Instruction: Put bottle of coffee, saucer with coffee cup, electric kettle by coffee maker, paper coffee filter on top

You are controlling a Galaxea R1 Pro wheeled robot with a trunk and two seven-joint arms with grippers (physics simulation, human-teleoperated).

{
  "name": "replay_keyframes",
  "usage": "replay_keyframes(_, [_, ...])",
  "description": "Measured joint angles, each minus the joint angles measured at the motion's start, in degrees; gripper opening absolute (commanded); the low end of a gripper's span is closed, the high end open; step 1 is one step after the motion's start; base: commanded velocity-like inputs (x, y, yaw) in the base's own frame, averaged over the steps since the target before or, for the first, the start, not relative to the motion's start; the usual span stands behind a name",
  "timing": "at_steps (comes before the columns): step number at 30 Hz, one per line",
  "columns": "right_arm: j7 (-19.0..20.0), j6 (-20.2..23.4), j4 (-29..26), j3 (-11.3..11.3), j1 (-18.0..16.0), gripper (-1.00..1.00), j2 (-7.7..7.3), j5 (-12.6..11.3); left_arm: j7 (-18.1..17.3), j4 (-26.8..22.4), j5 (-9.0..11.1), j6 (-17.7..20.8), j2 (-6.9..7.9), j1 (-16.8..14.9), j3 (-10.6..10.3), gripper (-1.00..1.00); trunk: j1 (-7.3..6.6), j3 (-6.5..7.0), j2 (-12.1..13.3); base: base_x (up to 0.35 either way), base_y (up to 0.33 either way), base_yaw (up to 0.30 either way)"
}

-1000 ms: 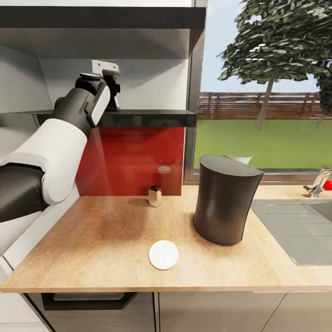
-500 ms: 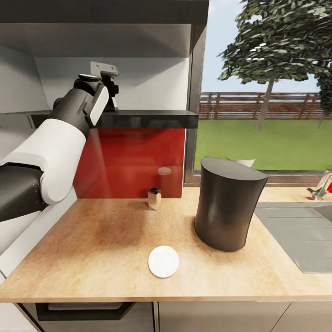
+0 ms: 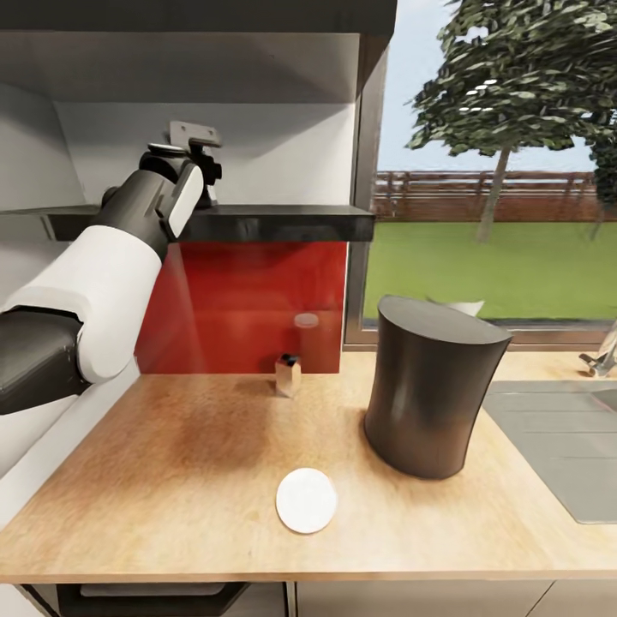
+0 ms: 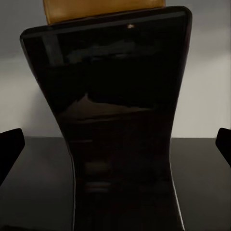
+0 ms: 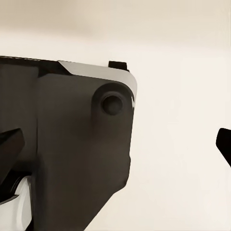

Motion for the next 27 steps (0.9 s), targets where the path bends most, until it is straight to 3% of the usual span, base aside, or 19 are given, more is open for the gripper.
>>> replay_keyframes(27, [0.0, 0.0, 0.0, 0.0, 0.0, 1.0, 0.0, 0.0, 0.0, -0.3, -0.1, -0.1, 0.17, 1.8, 0.2, 1.0, 0.03, 0.0, 0.0, 0.04, 0.0, 0.0])
